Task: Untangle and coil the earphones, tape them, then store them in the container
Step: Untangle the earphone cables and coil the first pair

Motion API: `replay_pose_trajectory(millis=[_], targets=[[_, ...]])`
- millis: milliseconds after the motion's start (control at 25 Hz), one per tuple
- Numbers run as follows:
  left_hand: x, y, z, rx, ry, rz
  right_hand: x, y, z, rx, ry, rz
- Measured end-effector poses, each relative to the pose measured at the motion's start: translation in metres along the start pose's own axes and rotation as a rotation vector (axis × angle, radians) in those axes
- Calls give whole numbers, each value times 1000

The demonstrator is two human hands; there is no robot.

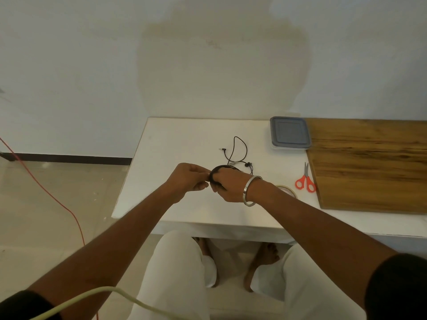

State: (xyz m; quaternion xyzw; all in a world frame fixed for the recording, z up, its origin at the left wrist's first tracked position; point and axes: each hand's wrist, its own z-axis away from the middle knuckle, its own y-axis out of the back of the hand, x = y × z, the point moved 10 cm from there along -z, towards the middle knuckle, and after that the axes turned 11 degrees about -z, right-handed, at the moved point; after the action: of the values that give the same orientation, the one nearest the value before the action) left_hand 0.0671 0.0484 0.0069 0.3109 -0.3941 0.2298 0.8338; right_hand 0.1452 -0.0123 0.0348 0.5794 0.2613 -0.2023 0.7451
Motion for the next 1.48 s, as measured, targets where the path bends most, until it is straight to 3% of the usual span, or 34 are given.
replay_pose_trajectory(millis=[240, 760, 1000, 1320, 1480], targets=[[6, -13, 2, -178, -56, 24, 4, -1, 1, -19, -16, 76], [6, -7, 0, 8, -108, -194, -4, -12, -1, -77, 35, 87], [-3, -6, 1, 31, -62, 20, -6, -12, -1, -3, 83, 5], [-21, -18, 0, -195, 48, 413, -7, -13, 1, 10, 108, -78], [-21, -18, 1, -245, 18, 434, 3, -19, 0, -38, 29, -107]])
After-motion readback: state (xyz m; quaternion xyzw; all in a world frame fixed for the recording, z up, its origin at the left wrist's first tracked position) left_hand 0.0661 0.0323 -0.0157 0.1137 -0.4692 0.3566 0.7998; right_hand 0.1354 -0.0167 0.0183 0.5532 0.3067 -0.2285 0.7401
